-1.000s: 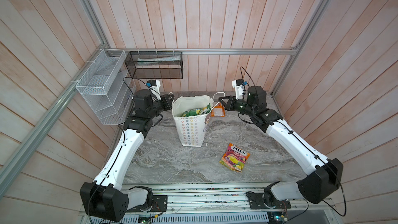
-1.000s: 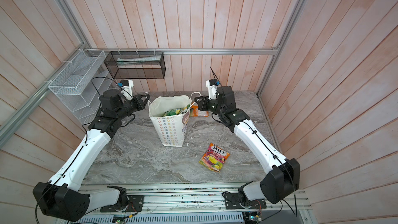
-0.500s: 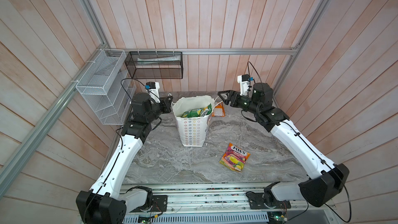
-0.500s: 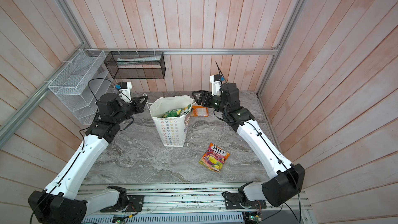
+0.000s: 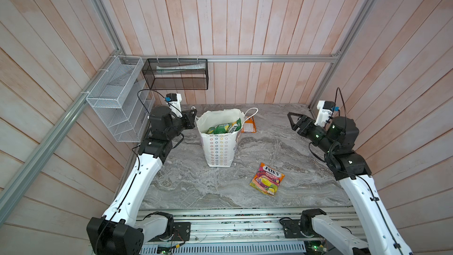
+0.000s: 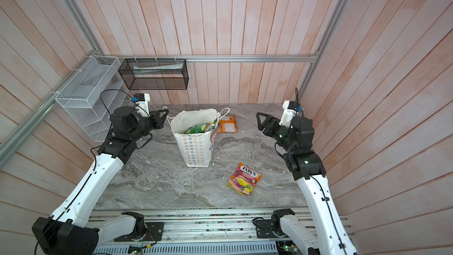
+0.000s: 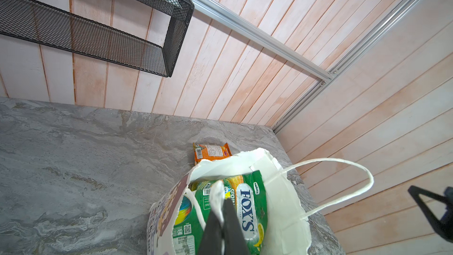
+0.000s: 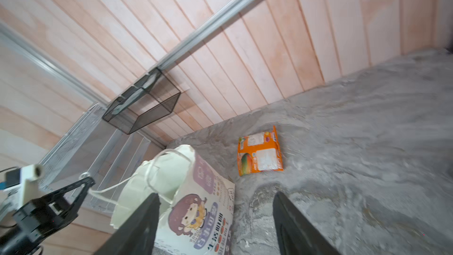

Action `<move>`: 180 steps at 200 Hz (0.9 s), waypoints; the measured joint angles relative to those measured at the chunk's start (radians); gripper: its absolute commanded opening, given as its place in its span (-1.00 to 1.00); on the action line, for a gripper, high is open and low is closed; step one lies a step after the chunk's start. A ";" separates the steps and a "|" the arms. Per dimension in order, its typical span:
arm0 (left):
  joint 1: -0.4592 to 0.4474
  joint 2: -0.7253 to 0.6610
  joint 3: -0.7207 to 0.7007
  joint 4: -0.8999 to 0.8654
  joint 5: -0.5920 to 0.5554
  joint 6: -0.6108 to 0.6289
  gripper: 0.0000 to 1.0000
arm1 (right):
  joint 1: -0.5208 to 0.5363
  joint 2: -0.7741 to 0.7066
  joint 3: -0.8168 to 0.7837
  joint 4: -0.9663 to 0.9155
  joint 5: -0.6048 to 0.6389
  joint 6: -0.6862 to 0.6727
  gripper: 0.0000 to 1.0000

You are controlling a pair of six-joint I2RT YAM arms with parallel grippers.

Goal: Place the snacks into the paper bag
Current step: Shake the paper bag at the center of the table, then pick up the snack from the bottom-center of the table.

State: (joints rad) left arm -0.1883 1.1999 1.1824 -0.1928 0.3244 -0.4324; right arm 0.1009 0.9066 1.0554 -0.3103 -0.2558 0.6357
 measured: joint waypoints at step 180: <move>0.029 0.004 -0.024 0.046 0.042 -0.040 -1.00 | -0.066 -0.168 -0.786 0.044 -0.139 0.278 0.22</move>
State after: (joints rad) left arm -0.1593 1.2041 1.1580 -0.1471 0.3660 -0.4721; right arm 0.0349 0.7383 0.2695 -0.2665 -0.3950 0.9142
